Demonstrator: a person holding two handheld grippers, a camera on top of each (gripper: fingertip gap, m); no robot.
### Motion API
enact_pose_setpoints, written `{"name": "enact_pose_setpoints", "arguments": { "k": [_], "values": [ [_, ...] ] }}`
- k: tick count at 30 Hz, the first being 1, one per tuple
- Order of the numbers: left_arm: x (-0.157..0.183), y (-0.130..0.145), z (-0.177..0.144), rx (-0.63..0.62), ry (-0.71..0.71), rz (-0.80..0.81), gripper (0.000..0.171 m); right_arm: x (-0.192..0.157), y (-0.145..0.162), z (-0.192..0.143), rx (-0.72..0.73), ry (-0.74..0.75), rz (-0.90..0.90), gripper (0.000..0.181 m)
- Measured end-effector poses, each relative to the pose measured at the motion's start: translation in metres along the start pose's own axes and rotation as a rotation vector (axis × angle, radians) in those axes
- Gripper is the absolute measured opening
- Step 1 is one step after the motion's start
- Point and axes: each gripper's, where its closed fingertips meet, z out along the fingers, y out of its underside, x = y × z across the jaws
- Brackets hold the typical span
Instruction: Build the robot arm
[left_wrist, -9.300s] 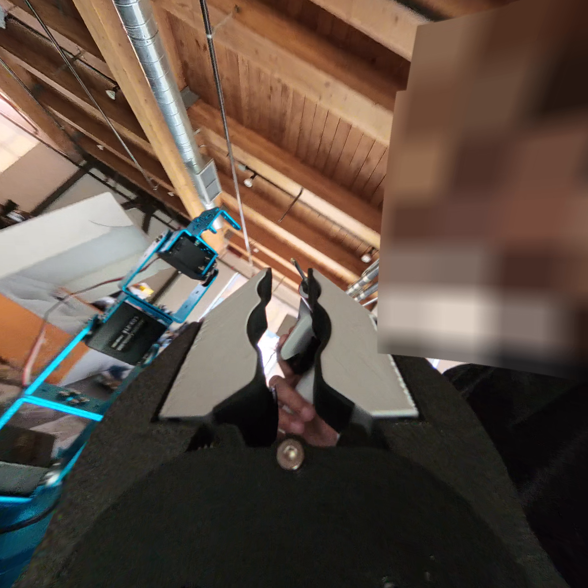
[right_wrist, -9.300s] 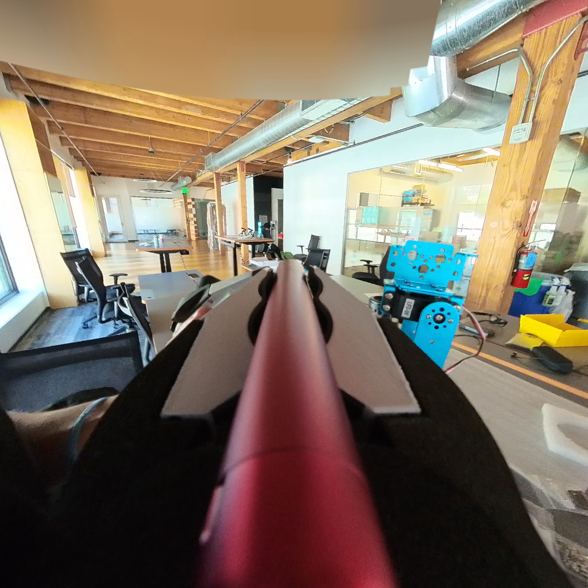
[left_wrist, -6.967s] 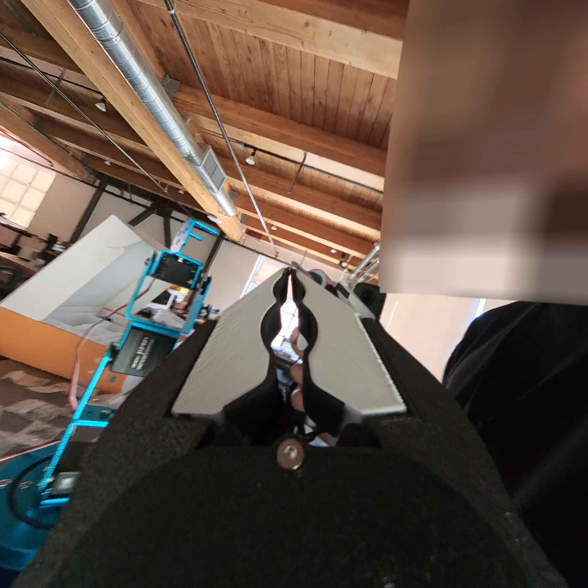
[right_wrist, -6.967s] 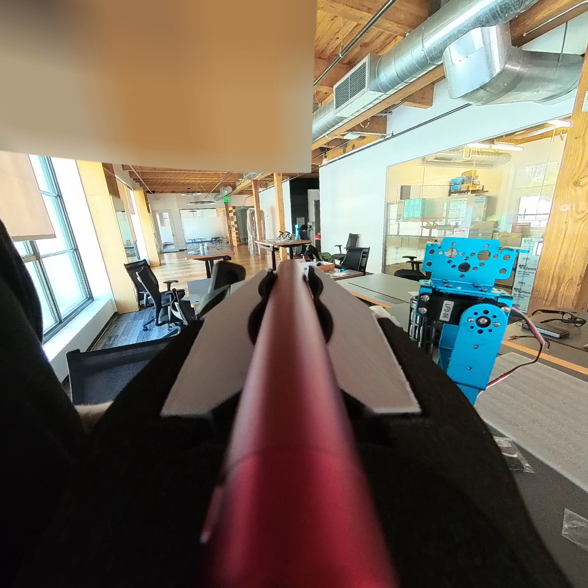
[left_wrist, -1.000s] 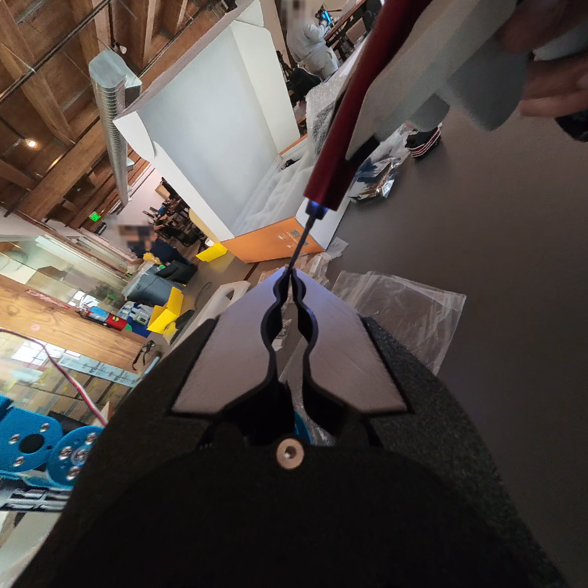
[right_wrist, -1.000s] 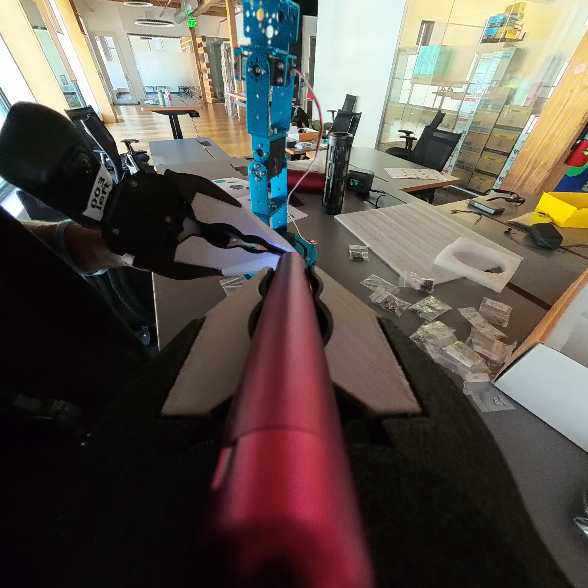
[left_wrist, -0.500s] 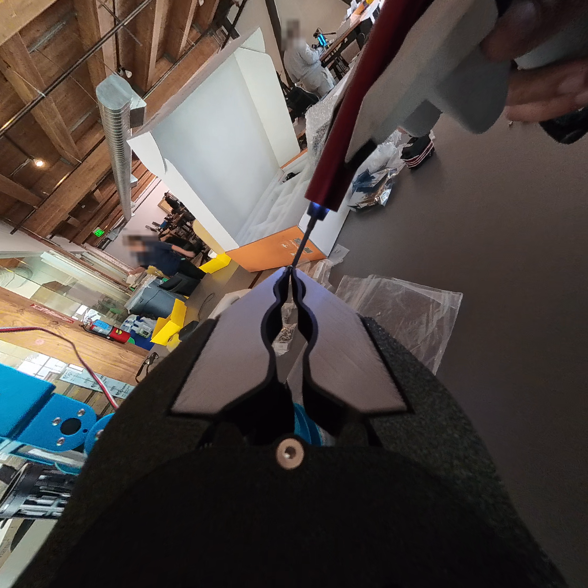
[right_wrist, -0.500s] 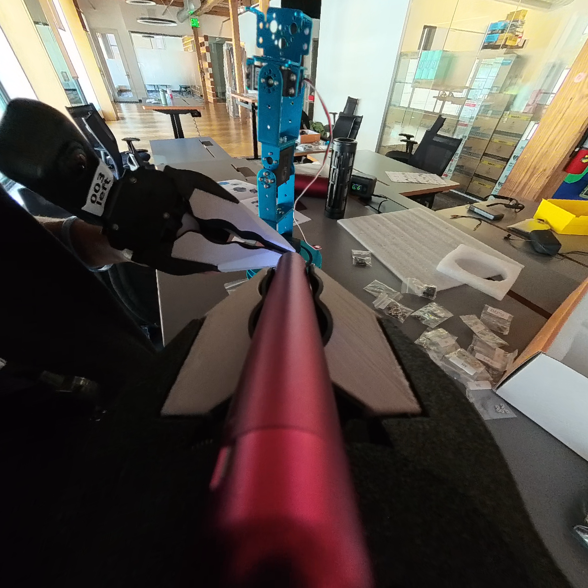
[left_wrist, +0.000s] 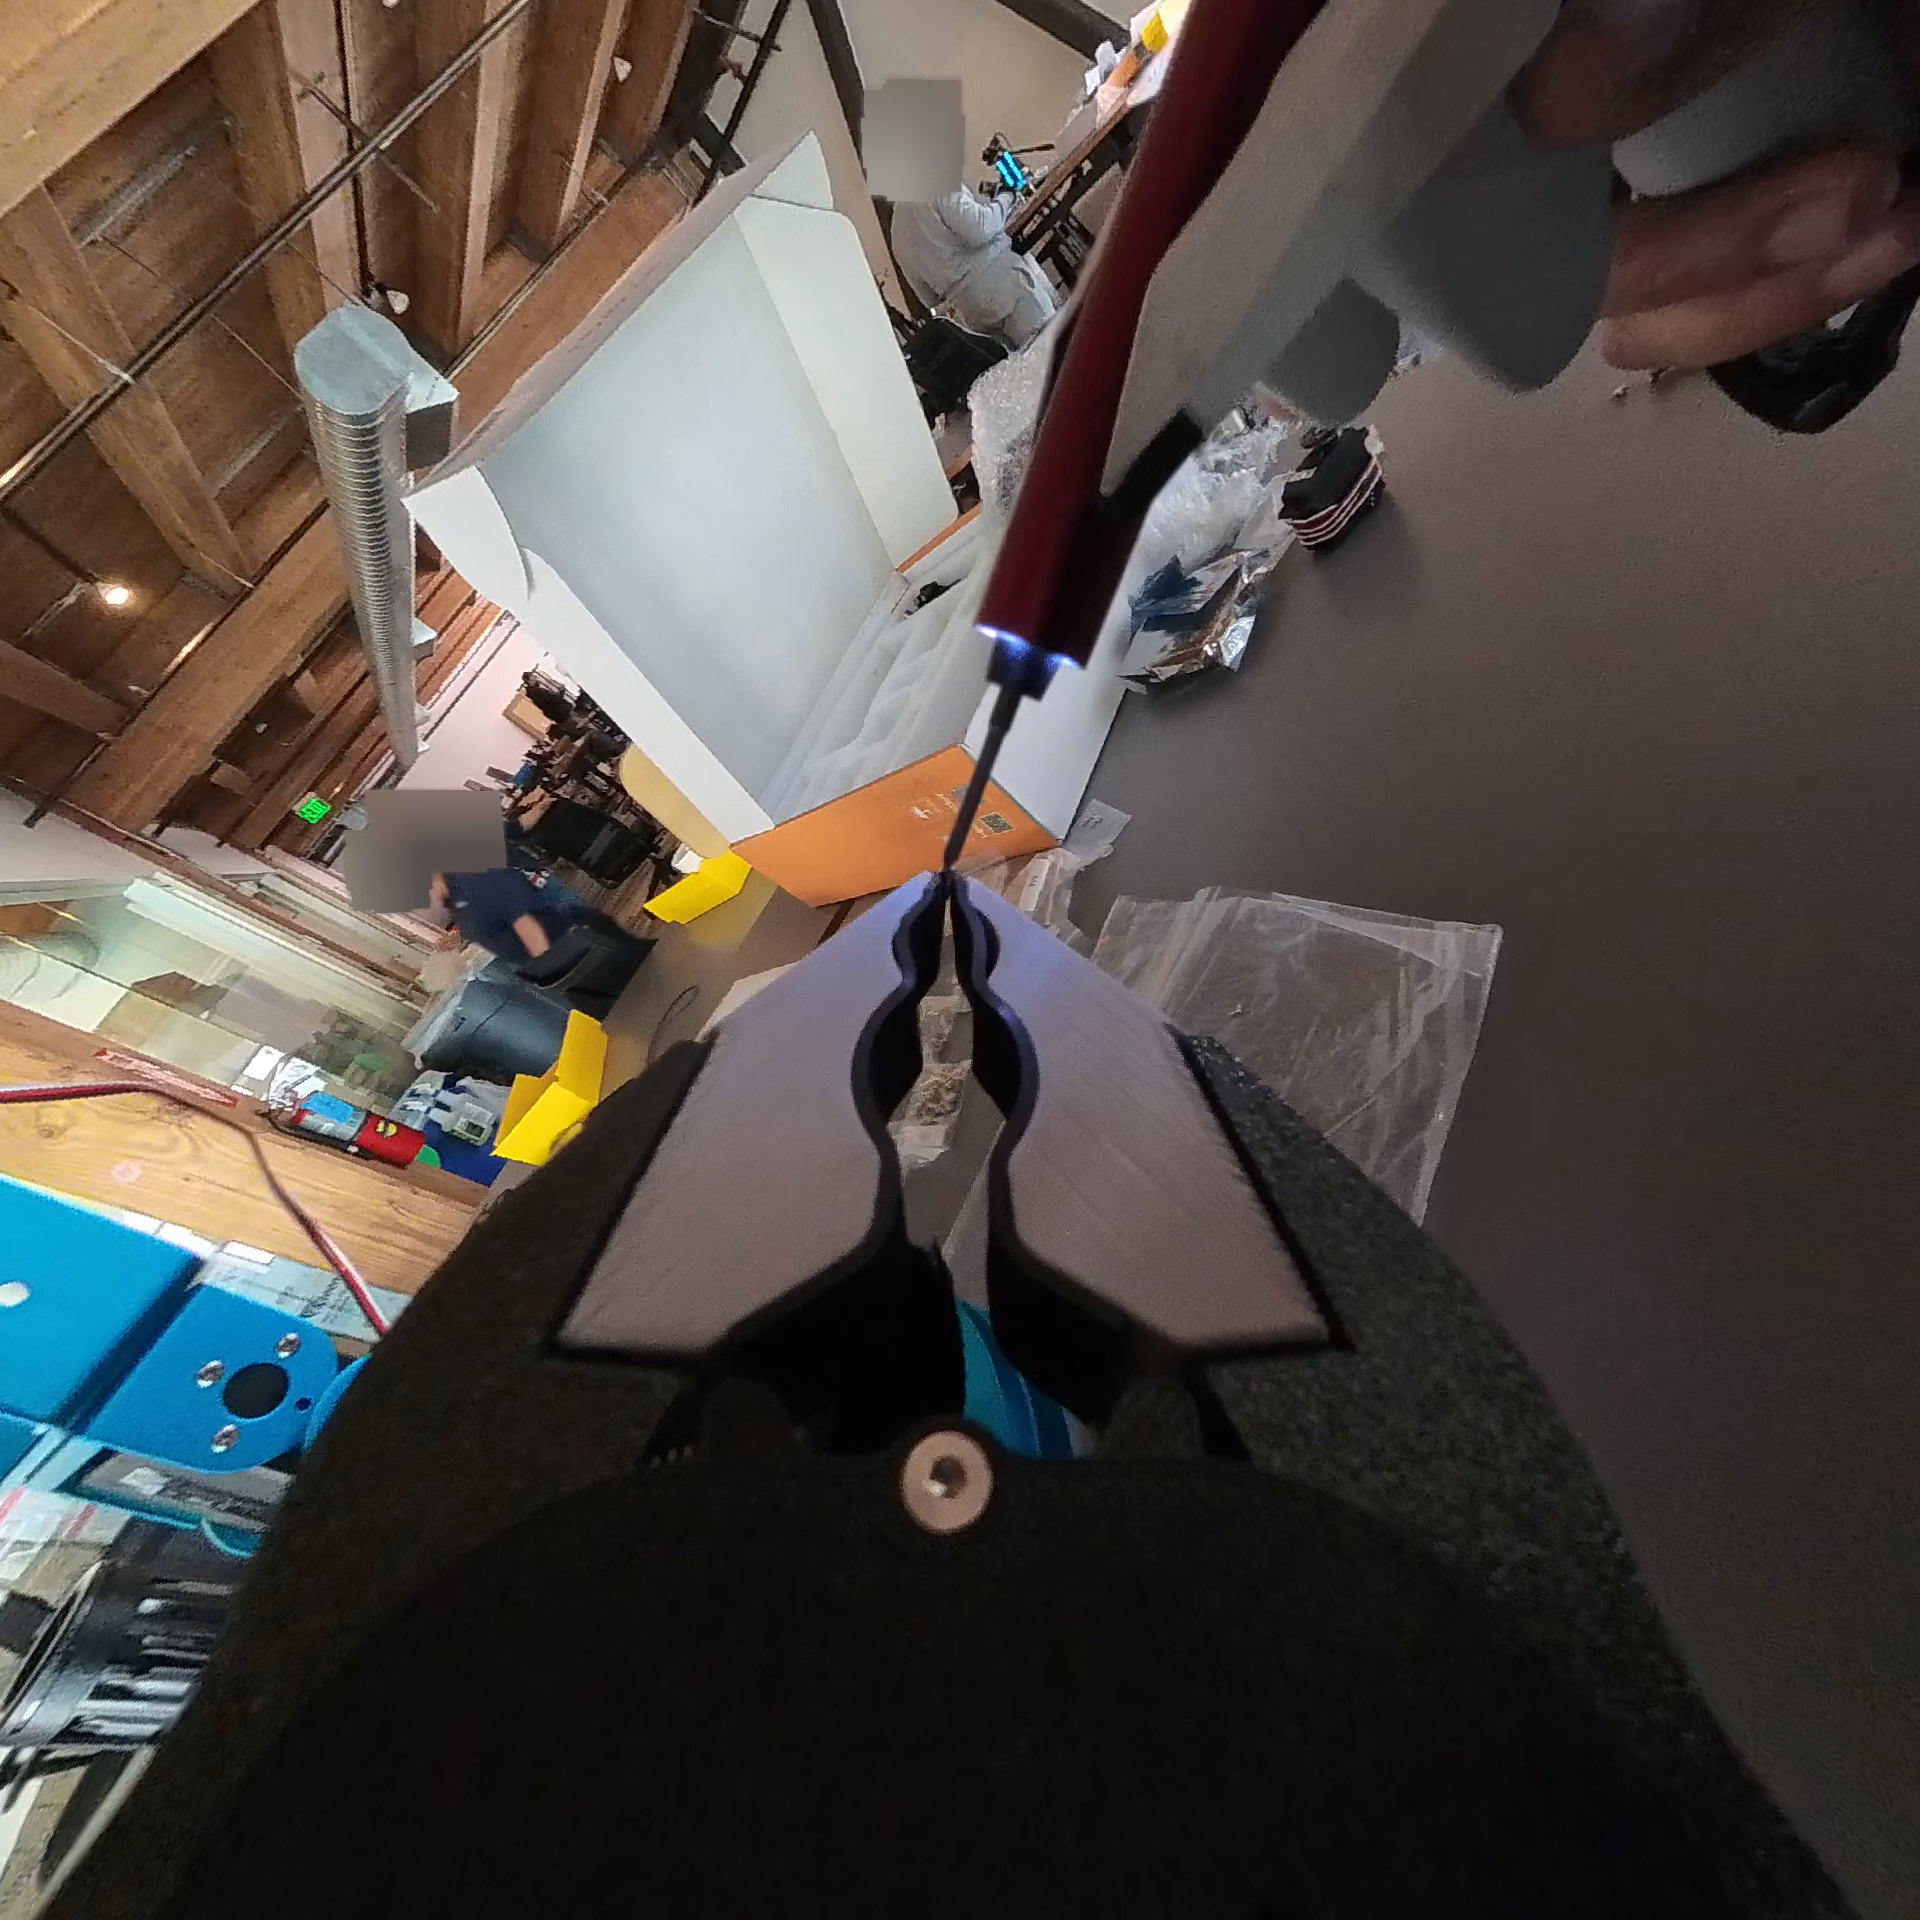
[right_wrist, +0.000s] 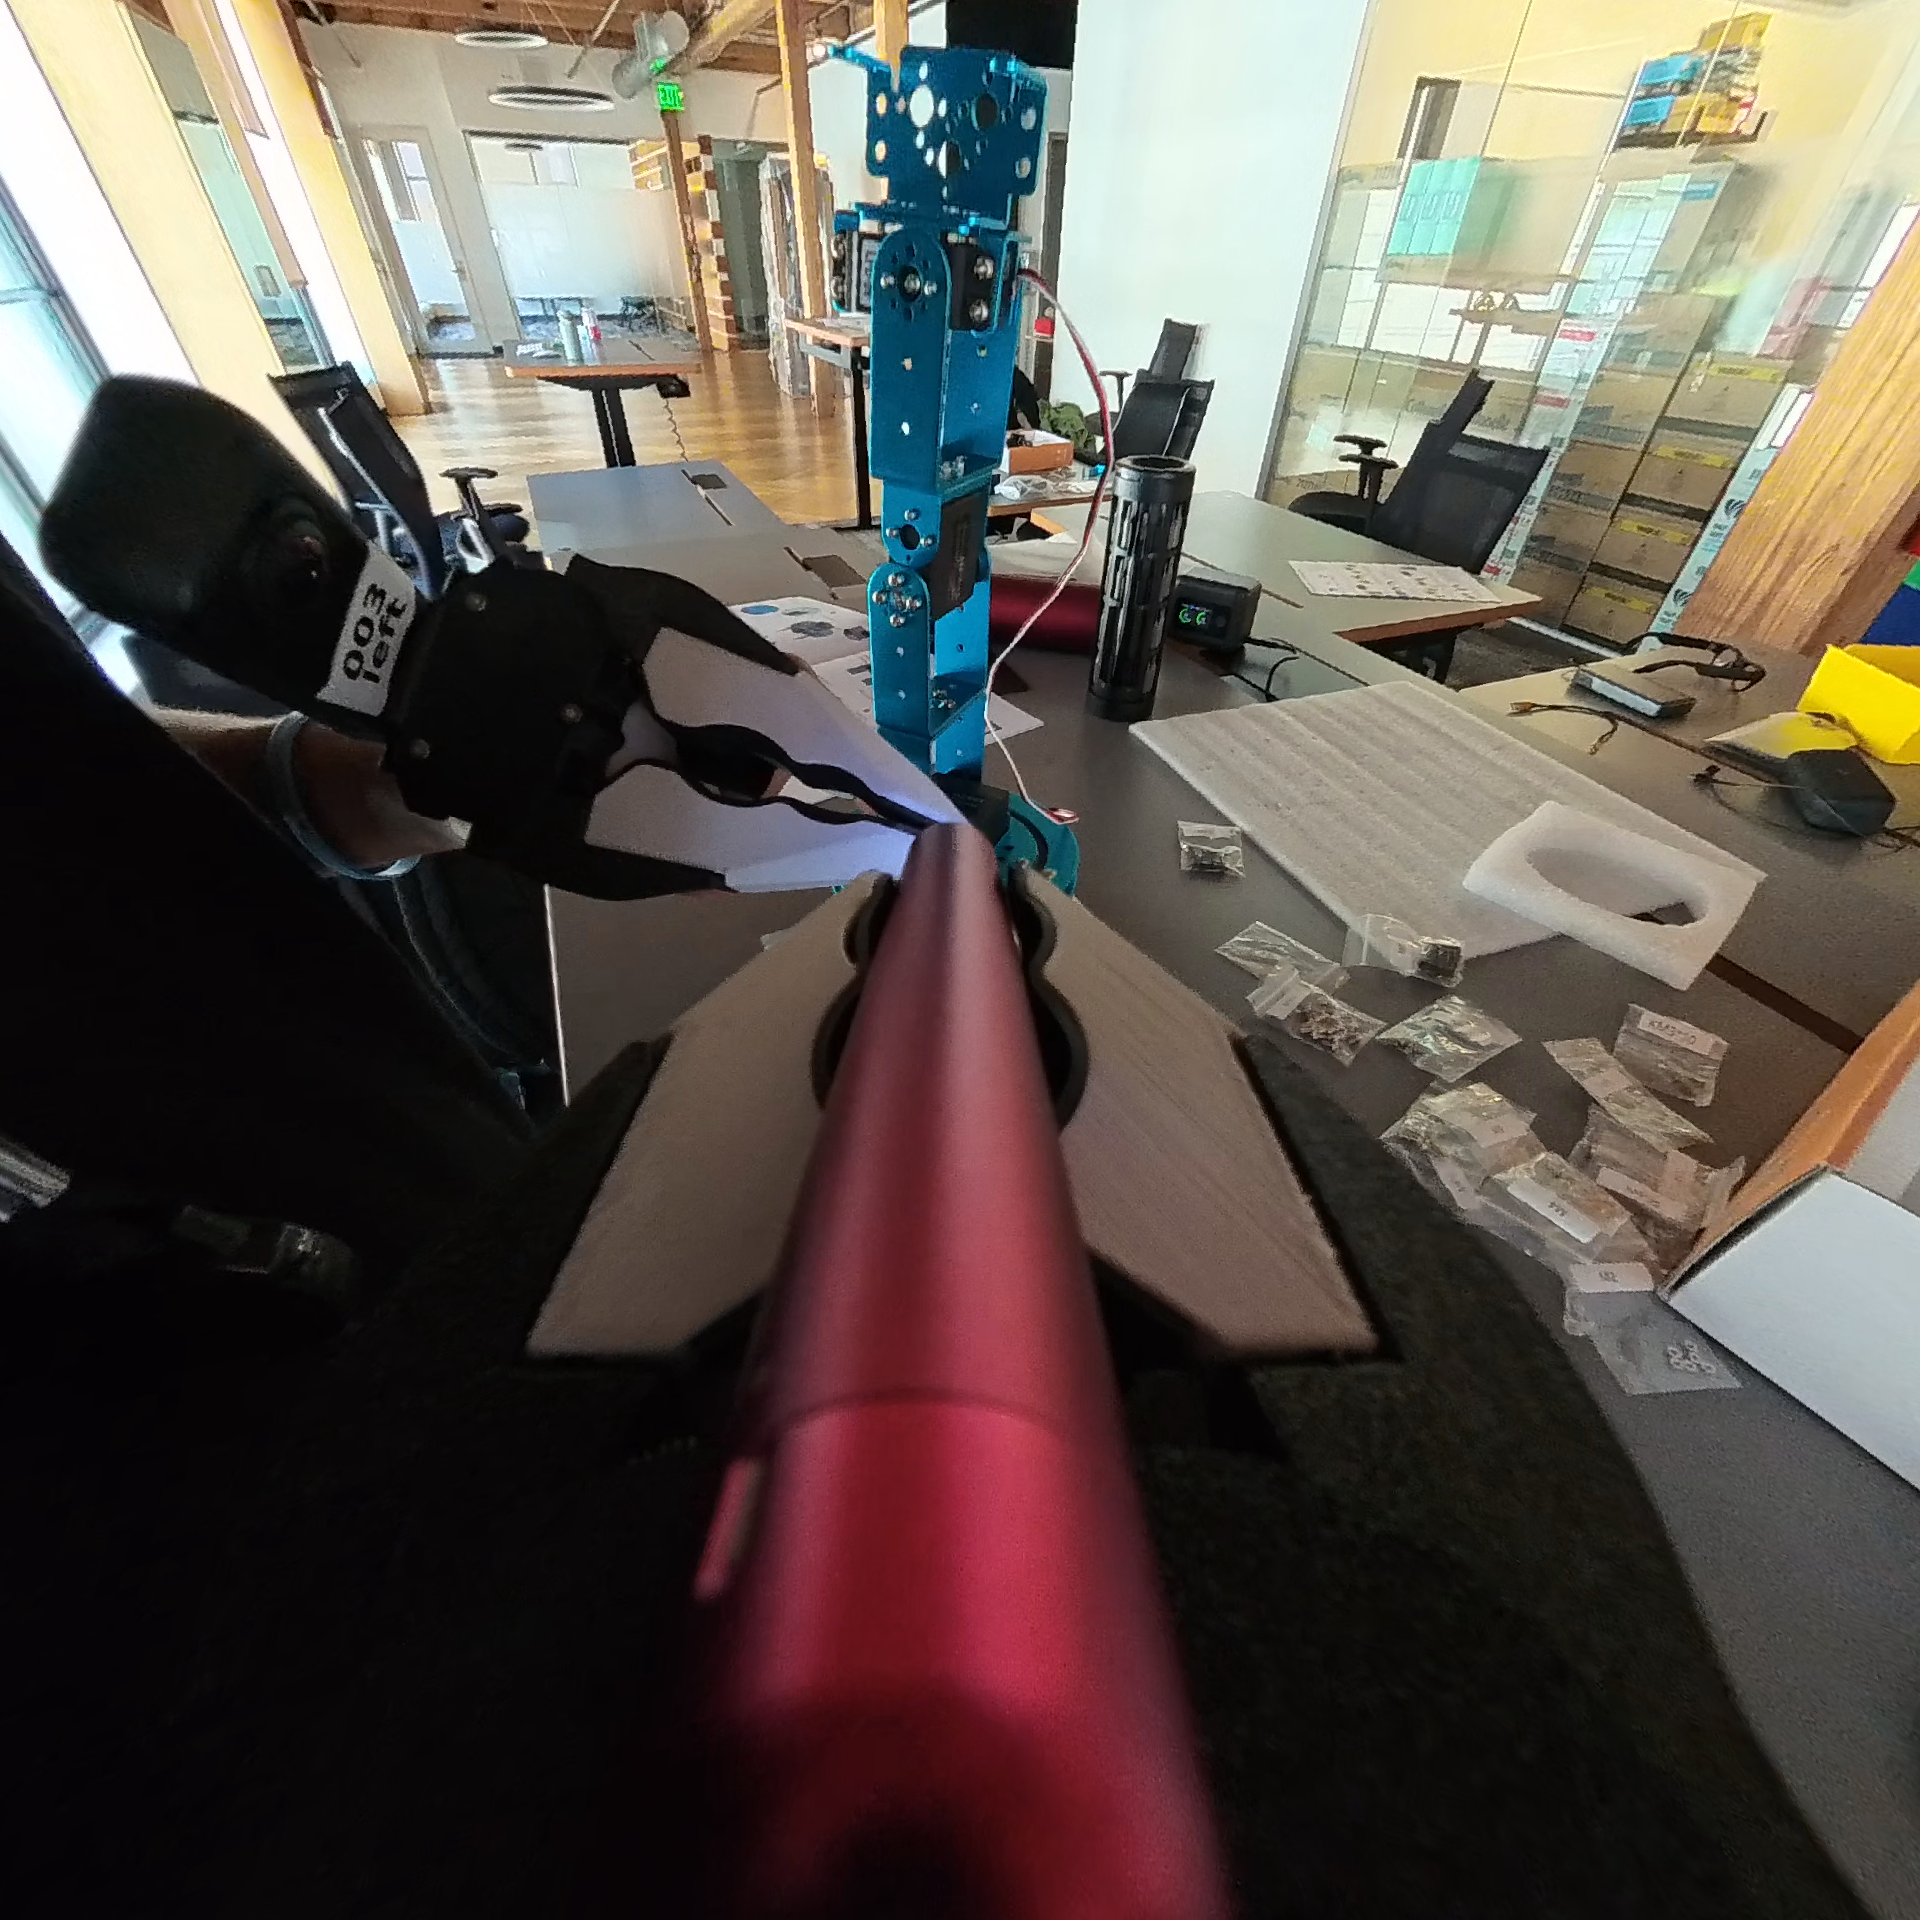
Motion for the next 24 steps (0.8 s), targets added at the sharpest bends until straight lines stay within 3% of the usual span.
{"name": "enact_pose_setpoints", "arguments": {
  "k": [24],
  "values": [
    [-0.0063, -0.0008, -0.0077, 0.013, -0.021, -0.011, 0.000, -0.0004, -0.0043, 0.0003, 0.004, -0.005, -0.029, 0.022]
  ]
}}
